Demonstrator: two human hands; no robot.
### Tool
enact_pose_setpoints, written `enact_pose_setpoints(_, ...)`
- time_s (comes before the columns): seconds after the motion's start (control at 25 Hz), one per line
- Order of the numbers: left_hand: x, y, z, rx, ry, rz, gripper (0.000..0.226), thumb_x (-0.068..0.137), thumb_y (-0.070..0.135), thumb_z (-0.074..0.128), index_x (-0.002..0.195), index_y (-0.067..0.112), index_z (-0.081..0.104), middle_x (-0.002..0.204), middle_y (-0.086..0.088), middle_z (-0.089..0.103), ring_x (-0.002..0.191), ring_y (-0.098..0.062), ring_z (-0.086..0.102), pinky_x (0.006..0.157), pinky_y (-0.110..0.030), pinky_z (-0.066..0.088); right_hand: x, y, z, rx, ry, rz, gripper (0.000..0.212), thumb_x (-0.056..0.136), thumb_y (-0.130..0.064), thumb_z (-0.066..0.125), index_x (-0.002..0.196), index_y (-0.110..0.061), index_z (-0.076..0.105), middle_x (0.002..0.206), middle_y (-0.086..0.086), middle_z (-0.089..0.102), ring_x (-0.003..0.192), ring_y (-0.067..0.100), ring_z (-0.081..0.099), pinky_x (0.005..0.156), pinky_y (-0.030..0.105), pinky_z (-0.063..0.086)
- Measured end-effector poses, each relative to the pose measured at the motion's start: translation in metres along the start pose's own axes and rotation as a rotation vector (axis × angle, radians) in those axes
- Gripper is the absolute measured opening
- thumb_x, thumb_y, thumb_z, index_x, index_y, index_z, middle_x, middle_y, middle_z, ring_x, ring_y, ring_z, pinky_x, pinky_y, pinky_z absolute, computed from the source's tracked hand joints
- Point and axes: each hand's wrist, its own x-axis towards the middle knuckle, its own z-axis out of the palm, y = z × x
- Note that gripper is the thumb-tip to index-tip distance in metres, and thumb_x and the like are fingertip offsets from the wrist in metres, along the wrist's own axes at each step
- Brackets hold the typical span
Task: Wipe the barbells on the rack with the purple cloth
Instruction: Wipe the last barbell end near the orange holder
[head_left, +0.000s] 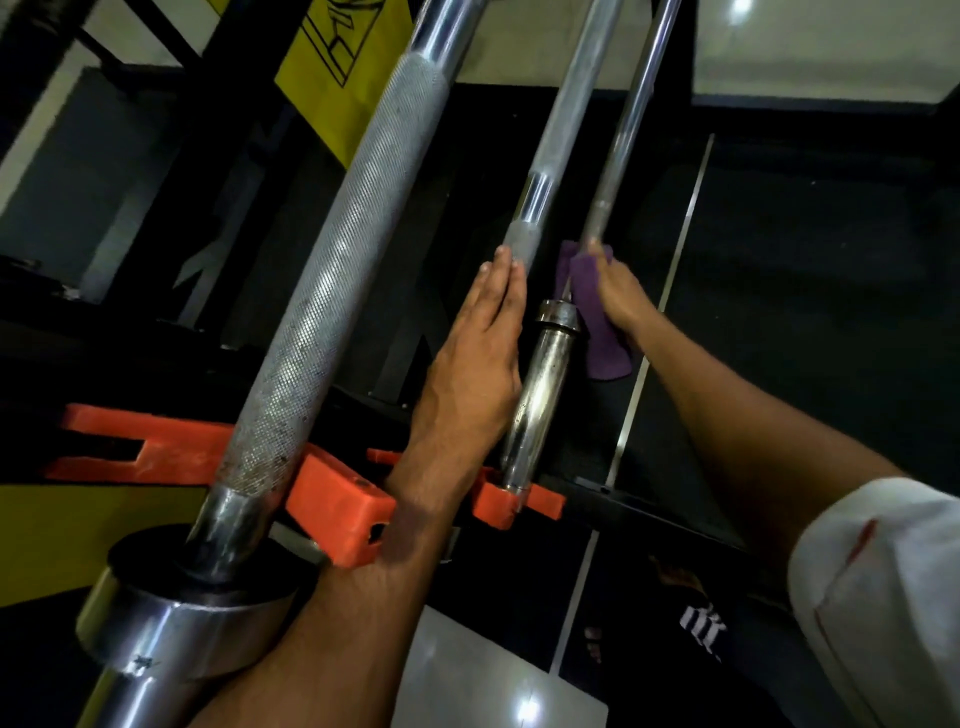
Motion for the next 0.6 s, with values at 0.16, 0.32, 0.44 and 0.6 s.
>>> enact_pose_setpoints(0.16, 0.001, -0.003, 0.002, 0.017, -0.003, 0.006, 0.068, 0.096, -0.005, 0.047, 0.158, 0.010, 0.022, 0.167, -0.003, 0.014, 0.154, -0.018, 0.014, 0.121, -0.032, 0.027, -0.005, 0.008, -0.032, -0.421, -0.233, -0.091, 0.063, 0.098, -0.064, 0.042, 0.089, -0.007, 0.067, 0.090, 0.009, 0.065, 0.085, 0.026, 0.062, 0.075, 0.033, 0.046)
enact_pose_setpoints(0.32, -0.001, 0.000, 0.000, 0.028, -0.007, -0.002, 0.070, 0.095, -0.008, 0.048, 0.158, 0.010, 0.022, 0.167, -0.002, 0.014, 0.154, -0.017, 0.013, 0.122, -0.031, 0.025, 0.001, -0.012, -0.063, -0.614, -0.365, -0.147, 0.060, 0.093, -0.068, 0.050, 0.087, -0.010, 0.067, 0.082, 0.004, 0.067, 0.073, 0.021, 0.064, 0.066, 0.032, 0.048)
enact_pose_setpoints(0.44, -0.002, 0.003, -0.002, 0.027, -0.017, -0.023, 0.072, 0.096, -0.008, 0.046, 0.159, 0.013, 0.020, 0.168, 0.001, 0.012, 0.154, -0.013, 0.010, 0.120, -0.028, 0.025, 0.010, -0.022, -0.079, -0.178, -0.177, -0.066, 0.057, 0.097, -0.065, 0.046, 0.094, -0.014, 0.070, 0.088, 0.002, 0.070, 0.081, 0.018, 0.069, 0.069, 0.029, 0.052)
enact_pose_setpoints(0.6, 0.000, 0.002, 0.001, 0.055, -0.017, -0.019, 0.072, 0.095, -0.008, 0.049, 0.158, 0.012, 0.021, 0.168, 0.001, 0.011, 0.154, -0.015, 0.010, 0.118, -0.026, 0.024, 0.023, -0.032, -0.049, 0.612, -0.147, 0.206, 0.058, 0.103, -0.061, 0.034, 0.117, -0.015, 0.066, 0.086, 0.007, 0.074, 0.077, 0.021, 0.072, 0.066, 0.028, 0.057)
